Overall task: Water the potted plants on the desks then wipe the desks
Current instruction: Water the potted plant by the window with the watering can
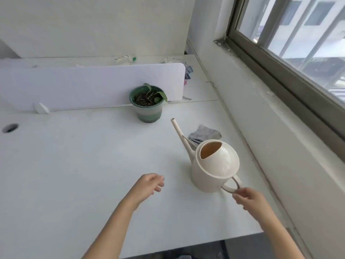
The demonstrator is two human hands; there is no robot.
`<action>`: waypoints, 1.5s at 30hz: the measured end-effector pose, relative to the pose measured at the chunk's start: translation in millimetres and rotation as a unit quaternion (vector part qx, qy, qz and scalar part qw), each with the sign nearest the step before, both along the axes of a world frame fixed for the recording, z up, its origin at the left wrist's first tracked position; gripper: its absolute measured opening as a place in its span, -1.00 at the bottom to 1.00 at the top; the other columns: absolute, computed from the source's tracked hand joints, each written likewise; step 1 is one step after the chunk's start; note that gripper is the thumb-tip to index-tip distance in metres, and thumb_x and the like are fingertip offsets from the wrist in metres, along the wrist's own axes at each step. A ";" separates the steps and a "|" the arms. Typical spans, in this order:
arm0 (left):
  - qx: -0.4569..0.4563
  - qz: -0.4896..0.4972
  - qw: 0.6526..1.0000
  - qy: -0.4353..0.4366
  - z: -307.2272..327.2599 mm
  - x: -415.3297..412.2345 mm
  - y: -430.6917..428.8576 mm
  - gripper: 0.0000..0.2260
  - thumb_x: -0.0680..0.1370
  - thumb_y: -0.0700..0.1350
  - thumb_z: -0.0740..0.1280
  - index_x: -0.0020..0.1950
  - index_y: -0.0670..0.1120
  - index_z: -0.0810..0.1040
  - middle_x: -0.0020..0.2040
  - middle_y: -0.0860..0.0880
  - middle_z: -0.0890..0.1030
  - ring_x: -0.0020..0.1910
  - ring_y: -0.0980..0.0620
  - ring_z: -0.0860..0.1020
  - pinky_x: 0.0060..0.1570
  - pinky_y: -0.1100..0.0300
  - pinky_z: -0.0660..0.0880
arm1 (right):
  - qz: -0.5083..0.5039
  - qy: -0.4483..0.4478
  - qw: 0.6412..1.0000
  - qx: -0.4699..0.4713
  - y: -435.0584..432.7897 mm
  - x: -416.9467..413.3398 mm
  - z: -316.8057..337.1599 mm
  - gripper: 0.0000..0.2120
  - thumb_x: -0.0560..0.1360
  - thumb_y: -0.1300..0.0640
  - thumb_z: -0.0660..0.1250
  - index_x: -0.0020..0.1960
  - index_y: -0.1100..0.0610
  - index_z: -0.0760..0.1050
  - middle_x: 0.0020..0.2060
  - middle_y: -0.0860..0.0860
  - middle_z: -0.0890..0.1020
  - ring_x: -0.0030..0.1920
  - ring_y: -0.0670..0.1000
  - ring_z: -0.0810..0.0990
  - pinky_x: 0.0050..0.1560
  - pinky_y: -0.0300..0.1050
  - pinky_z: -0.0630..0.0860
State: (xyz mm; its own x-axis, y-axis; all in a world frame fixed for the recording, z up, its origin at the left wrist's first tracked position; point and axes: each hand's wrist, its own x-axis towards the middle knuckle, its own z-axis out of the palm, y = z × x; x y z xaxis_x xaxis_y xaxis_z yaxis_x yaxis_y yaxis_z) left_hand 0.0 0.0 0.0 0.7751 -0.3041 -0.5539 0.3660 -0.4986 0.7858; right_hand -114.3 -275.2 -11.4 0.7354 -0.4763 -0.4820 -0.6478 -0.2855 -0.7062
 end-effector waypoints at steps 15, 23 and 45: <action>-0.103 0.209 0.972 -0.012 -16.1 98.8 -127.9 -0.48 0.54 0.01 0.23 0.45 -0.13 0.19 0.26 -0.10 0.40 0.17 -0.07 0.42 0.19 0.07 0.39 | 0.000 -0.025 1.000 0.014 -7.5 47.7 -18.6 -0.82 0.37 0.24 0.27 -0.03 0.20 0.48 -0.10 0.14 0.60 -0.09 0.13 0.56 -0.08 0.03 0.51; -0.171 0.263 0.949 0.010 -27.8 104.9 -144.9 -0.79 0.54 -0.19 0.22 0.17 -0.14 0.37 -0.02 -0.15 0.54 -0.05 -0.09 0.50 0.00 0.05 0.46 | 0.031 -0.019 0.998 0.061 -17.2 53.1 -30.5 -0.79 0.39 0.26 0.26 0.04 0.17 0.46 -0.07 0.13 0.61 0.00 0.18 0.57 0.08 0.21 0.51; -0.262 0.310 0.913 -0.050 -3.8 83.0 -63.7 -0.86 0.57 -0.11 0.16 -0.18 -0.07 0.41 -0.06 -0.12 0.49 -0.03 -0.08 0.47 0.00 0.05 0.35 | 0.062 -0.117 0.984 0.120 8.9 94.5 40.8 -0.84 0.22 0.39 0.30 -0.44 0.23 0.35 -0.61 0.00 0.52 -0.55 -0.02 0.37 -0.51 -0.26 0.30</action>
State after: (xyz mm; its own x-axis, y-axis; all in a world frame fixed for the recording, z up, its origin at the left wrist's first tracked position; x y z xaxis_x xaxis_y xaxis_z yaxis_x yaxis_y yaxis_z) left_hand 83.0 -63.7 -3.8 0.9267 0.0075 -0.3757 0.3637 0.2338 0.9017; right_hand -19.7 -266.4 29.4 0.8849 -0.2694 -0.3800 -0.4299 -0.1587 -0.8888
